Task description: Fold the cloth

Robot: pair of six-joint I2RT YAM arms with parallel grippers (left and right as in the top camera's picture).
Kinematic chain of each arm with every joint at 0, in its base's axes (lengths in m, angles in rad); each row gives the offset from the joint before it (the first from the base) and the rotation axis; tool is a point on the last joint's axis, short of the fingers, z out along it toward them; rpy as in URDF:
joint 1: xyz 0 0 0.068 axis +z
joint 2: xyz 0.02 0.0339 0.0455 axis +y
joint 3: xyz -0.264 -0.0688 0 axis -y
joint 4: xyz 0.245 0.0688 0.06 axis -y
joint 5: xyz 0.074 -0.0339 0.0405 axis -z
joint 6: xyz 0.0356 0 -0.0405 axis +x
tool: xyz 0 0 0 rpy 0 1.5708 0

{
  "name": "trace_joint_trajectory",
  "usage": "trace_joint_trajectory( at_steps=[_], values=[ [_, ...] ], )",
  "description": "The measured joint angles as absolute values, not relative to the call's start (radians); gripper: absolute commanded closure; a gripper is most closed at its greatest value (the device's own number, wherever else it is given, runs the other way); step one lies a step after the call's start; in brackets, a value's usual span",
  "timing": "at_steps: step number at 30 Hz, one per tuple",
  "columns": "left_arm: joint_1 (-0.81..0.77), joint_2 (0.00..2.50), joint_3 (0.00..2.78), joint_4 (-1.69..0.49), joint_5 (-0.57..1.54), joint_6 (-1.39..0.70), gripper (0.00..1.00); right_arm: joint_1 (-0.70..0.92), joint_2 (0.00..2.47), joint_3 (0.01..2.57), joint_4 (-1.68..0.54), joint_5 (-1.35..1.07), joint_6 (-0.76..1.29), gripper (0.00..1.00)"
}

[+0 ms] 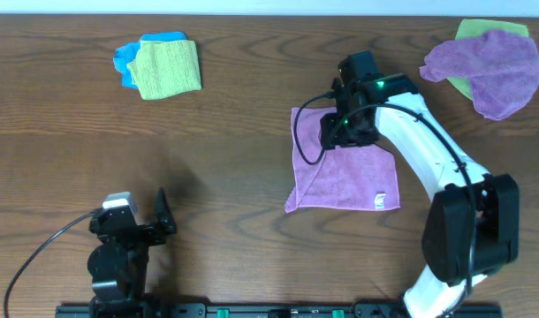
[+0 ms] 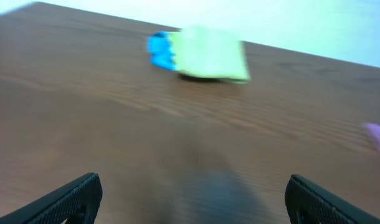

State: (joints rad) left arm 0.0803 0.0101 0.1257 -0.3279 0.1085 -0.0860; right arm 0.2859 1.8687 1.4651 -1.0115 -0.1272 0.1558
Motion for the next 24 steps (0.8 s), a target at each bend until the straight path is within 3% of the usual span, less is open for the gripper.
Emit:
trace_joint_trajectory(
  at_steps=[3,7,10,17,24],
  values=[
    [0.080,0.010,0.123,-0.315,0.291,-0.103,0.05,0.286,1.815,1.473,-1.035,-0.078,0.136,0.16],
    [0.080,0.010,0.122,-0.312,0.496,-0.109,0.05,0.286,1.680,1.478,-1.049,-0.051,0.128,0.11],
    [0.080,0.010,0.121,-0.310,0.650,-0.109,0.05,0.286,1.568,1.485,-1.063,-0.044,0.125,0.12],
    [0.080,0.010,0.120,-0.297,0.764,-0.228,0.05,0.300,1.411,1.489,-1.142,-0.043,0.125,0.13],
    [0.080,0.010,0.106,-0.058,0.819,-0.352,0.05,0.334,1.272,1.456,-1.199,-0.014,0.129,0.12]
  ],
)
